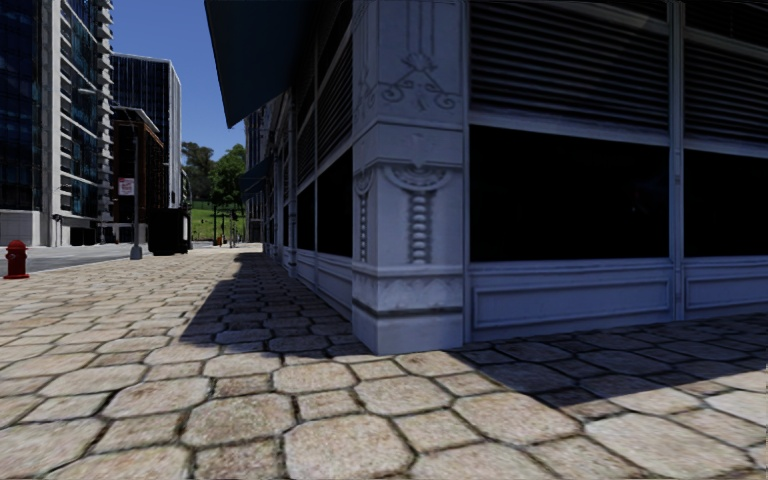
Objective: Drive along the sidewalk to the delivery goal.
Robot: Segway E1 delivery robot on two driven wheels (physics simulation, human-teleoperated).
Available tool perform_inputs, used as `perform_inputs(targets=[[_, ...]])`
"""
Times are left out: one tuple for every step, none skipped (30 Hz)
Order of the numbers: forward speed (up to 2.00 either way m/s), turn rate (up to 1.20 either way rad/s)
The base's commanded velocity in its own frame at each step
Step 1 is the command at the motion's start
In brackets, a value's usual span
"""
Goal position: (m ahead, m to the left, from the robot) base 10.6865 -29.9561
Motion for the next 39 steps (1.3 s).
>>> perform_inputs(targets=[[0.80,0.00],[0.80,0.00],[0.80,0.00],[0.80,0.00],[0.80,0.00],[0.80,0.00],[0.80,0.00],[0.80,0.00],[0.80,0.00],[0.80,0.00],[0.80,0.00],[0.80,0.00],[0.80,0.00],[0.80,0.00],[0.80,0.00],[0.80,0.00],[0.80,-0.04],[0.80,-0.19],[0.80,-0.19],[0.80,-0.28],[0.80,-0.41],[0.80,-0.52],[0.80,-0.57],[0.80,-0.58],[0.80,-0.59],[0.80,-0.59],[0.80,-0.59],[0.80,-0.59],[0.80,-0.59],[0.80,-0.59],[0.80,-0.59],[0.80,-0.59],[0.80,-0.59],[0.80,-0.59],[0.80,-0.59],[0.80,-0.59],[0.80,-0.59],[0.80,-0.59],[0.80,-0.59]])
